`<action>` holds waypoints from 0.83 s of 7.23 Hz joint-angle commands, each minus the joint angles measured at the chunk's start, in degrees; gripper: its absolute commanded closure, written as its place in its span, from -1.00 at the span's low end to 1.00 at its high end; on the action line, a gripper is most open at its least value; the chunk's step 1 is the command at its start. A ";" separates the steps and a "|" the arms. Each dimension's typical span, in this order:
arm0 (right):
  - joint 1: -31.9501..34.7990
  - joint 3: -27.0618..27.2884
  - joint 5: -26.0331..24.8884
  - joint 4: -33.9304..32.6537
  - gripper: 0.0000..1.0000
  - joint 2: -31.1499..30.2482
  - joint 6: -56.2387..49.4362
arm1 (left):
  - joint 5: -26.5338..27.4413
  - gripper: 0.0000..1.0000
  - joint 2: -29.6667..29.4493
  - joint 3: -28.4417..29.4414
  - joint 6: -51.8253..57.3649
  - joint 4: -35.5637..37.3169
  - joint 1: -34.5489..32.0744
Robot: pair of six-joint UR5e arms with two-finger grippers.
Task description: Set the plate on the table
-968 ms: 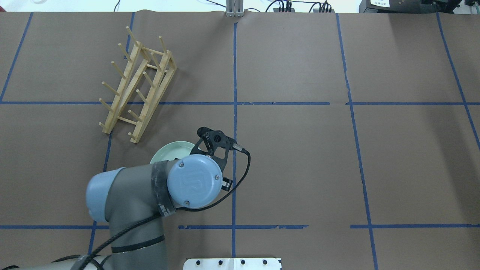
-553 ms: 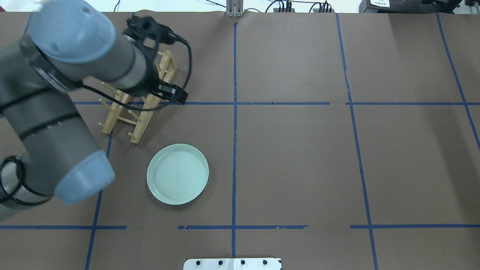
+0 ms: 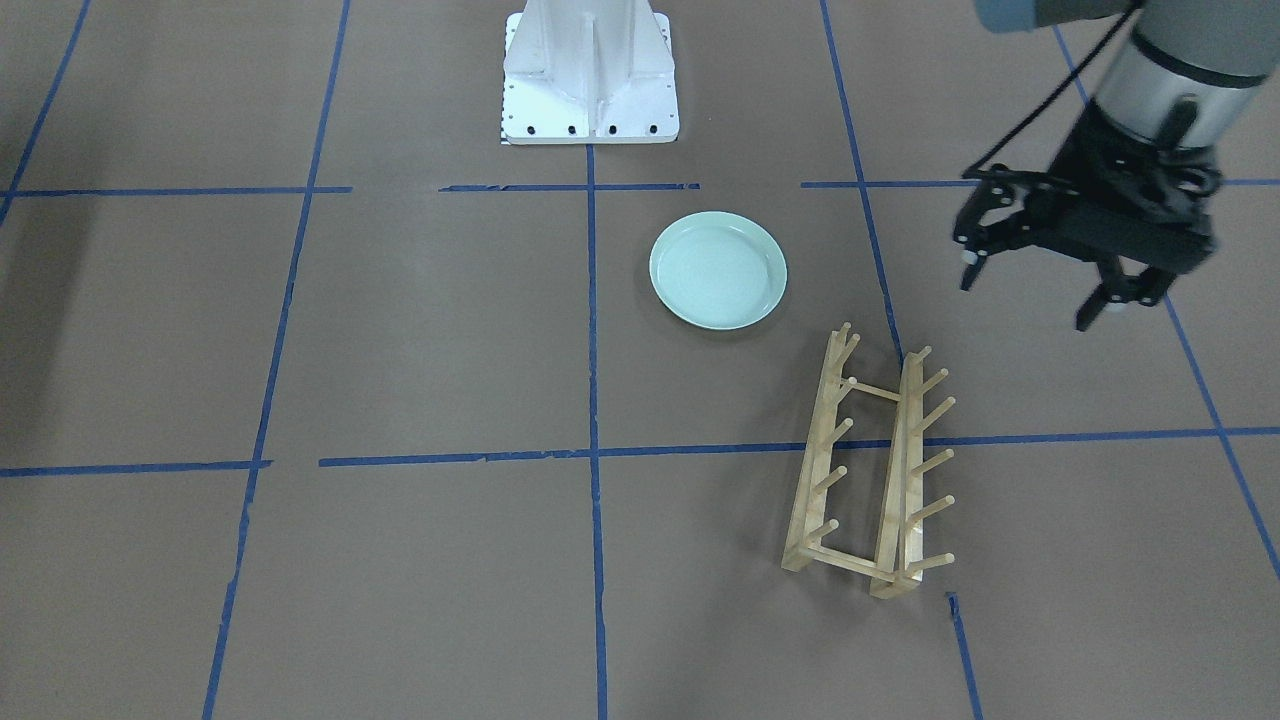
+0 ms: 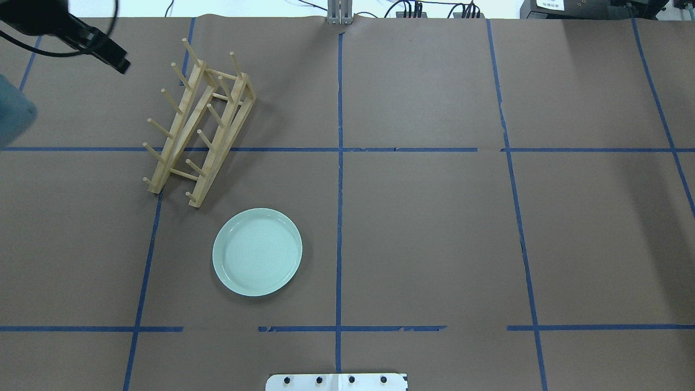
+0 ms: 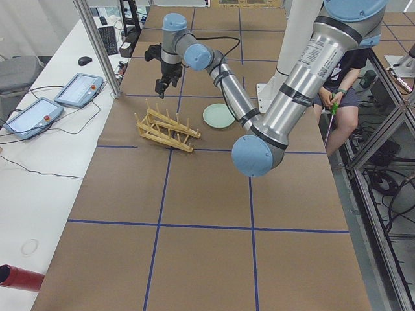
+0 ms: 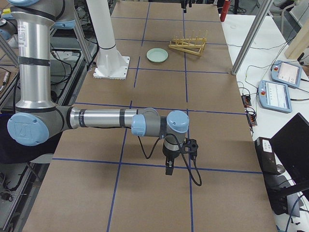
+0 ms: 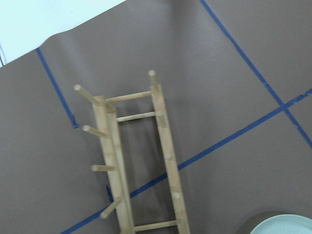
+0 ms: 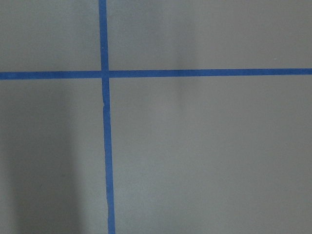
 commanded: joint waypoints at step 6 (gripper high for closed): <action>0.07 0.00 0.00 0.00 -1.00 0.00 0.06 | -9.85 -1.00 30.27 13.37 24.89 -1.91 -24.94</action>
